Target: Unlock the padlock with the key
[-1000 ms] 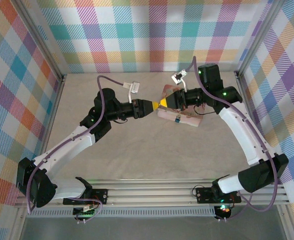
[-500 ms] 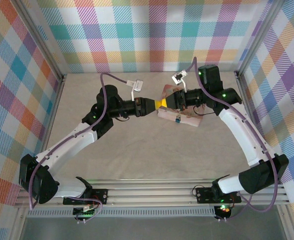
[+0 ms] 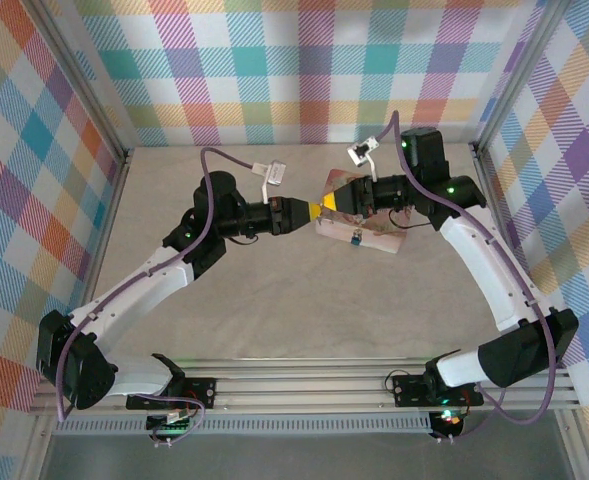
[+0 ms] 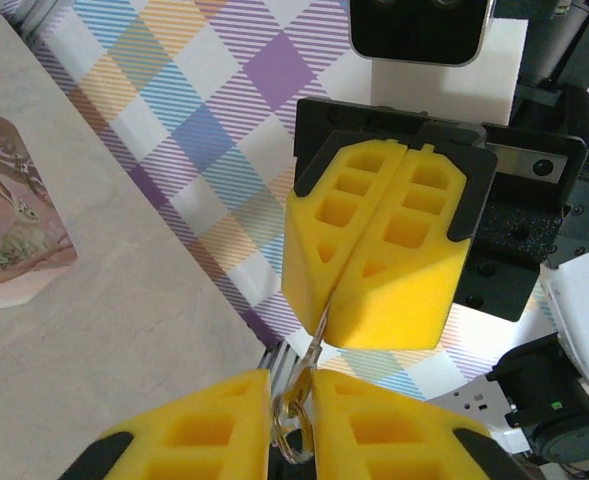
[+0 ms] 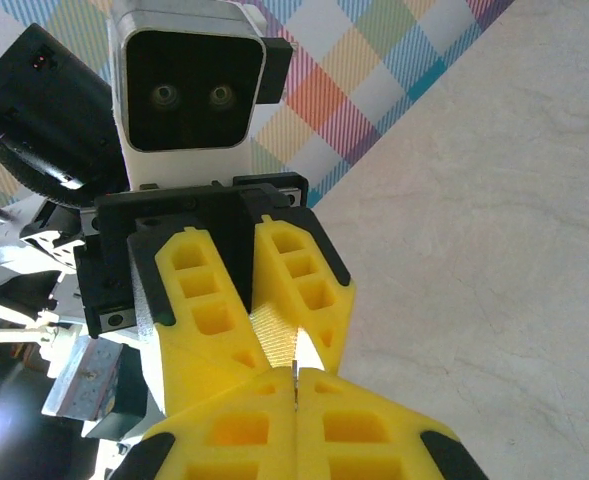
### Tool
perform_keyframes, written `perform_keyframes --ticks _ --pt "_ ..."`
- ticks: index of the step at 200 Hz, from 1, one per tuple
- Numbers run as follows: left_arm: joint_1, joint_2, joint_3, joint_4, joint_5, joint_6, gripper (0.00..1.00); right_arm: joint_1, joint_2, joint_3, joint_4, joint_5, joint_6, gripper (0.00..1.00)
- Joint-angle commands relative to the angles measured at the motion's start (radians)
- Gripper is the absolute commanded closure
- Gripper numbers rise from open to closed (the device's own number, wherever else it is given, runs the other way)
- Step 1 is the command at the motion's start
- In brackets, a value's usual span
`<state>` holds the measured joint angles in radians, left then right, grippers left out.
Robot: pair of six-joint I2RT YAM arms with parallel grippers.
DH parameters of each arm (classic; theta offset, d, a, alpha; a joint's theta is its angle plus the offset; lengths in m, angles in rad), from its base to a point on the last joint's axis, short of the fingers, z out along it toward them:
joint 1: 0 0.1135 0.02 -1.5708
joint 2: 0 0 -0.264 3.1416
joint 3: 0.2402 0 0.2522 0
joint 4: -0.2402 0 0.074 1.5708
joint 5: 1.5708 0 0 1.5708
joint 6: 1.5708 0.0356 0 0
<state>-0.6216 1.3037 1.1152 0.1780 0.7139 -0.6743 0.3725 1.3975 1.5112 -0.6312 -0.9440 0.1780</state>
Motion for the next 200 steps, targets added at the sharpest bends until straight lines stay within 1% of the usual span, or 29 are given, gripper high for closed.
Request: perform_keyframes --ticks 1,28,60,69,74,80,81,84,92,103,116,131,145,155,167,168,172,177,183,192,200 --pt "-0.012 -0.038 -0.015 0.002 -0.007 0.015 0.92 -0.003 -0.023 -0.013 0.025 -0.043 0.011 1.00" --pt "-0.012 -0.048 -0.018 0.005 -0.008 0.022 1.00 -0.003 -0.023 -0.022 0.040 -0.061 0.026 1.00" --pt "-0.011 -0.055 -0.024 -0.007 -0.018 0.032 1.00 -0.003 -0.016 -0.026 0.044 -0.056 0.045 1.00" --pt "-0.011 -0.059 -0.028 -0.010 -0.023 0.034 1.00 -0.004 -0.017 -0.028 0.045 -0.049 0.050 0.96" --pt "-0.010 -0.060 -0.030 -0.013 -0.027 0.035 1.00 -0.004 -0.018 -0.029 0.045 -0.044 0.053 0.92" --pt "-0.010 -0.062 -0.032 -0.019 -0.033 0.036 1.00 -0.004 -0.020 -0.030 0.049 -0.034 0.058 0.85" --pt "-0.010 -0.062 -0.033 -0.019 -0.033 0.037 1.00 -0.004 -0.020 -0.030 0.049 -0.034 0.058 0.85" --pt "-0.010 -0.064 -0.034 -0.024 -0.037 0.040 1.00 -0.004 -0.021 -0.031 0.051 -0.024 0.064 0.80" --pt "-0.010 -0.065 -0.035 -0.041 -0.047 0.045 1.00 -0.006 -0.023 -0.034 0.055 -0.011 0.070 0.75" --pt "-0.006 -0.068 -0.038 -0.070 -0.064 0.056 1.00 -0.009 -0.026 -0.037 0.060 0.018 0.084 0.64" --pt "-0.004 -0.071 -0.044 -0.098 -0.080 0.064 1.00 -0.014 -0.028 -0.043 0.069 0.059 0.104 0.54" --pt "-0.001 -0.073 -0.055 -0.117 -0.092 0.068 1.00 -0.022 -0.031 -0.053 0.077 0.097 0.126 0.50" --pt "0.005 -0.076 -0.061 -0.139 -0.103 0.076 1.00 -0.030 -0.034 -0.065 0.078 0.170 0.156 0.45" --pt "0.008 -0.080 -0.066 -0.164 -0.122 0.085 1.00 -0.036 -0.035 -0.074 0.066 0.245 0.179 0.43" --pt "0.012 -0.083 -0.070 -0.213 -0.162 0.102 1.00 -0.037 -0.035 -0.085 0.034 0.363 0.205 0.43" --pt "0.012 -0.083 -0.071 -0.219 -0.166 0.103 1.00 -0.037 -0.035 -0.089 0.026 0.391 0.211 0.43" --pt "0.014 -0.083 -0.072 -0.236 -0.178 0.107 1.00 -0.037 -0.035 -0.094 0.018 0.423 0.221 0.44" --pt "0.017 -0.081 -0.075 -0.263 -0.198 0.111 1.00 -0.037 -0.034 -0.110 0.003 0.498 0.243 0.44" --pt "0.020 -0.078 -0.077 -0.292 -0.221 0.117 1.00 -0.036 -0.033 -0.135 -0.004 0.563 0.266 0.47" --pt "0.027 -0.073 -0.087 -0.319 -0.236 0.120 1.00 -0.033 -0.035 -0.183 -0.008 0.652 0.303 0.55" --pt "0.032 -0.067 -0.100 -0.318 -0.235 0.119 1.00 -0.027 -0.031 -0.226 -0.008 0.718 0.335 0.57"
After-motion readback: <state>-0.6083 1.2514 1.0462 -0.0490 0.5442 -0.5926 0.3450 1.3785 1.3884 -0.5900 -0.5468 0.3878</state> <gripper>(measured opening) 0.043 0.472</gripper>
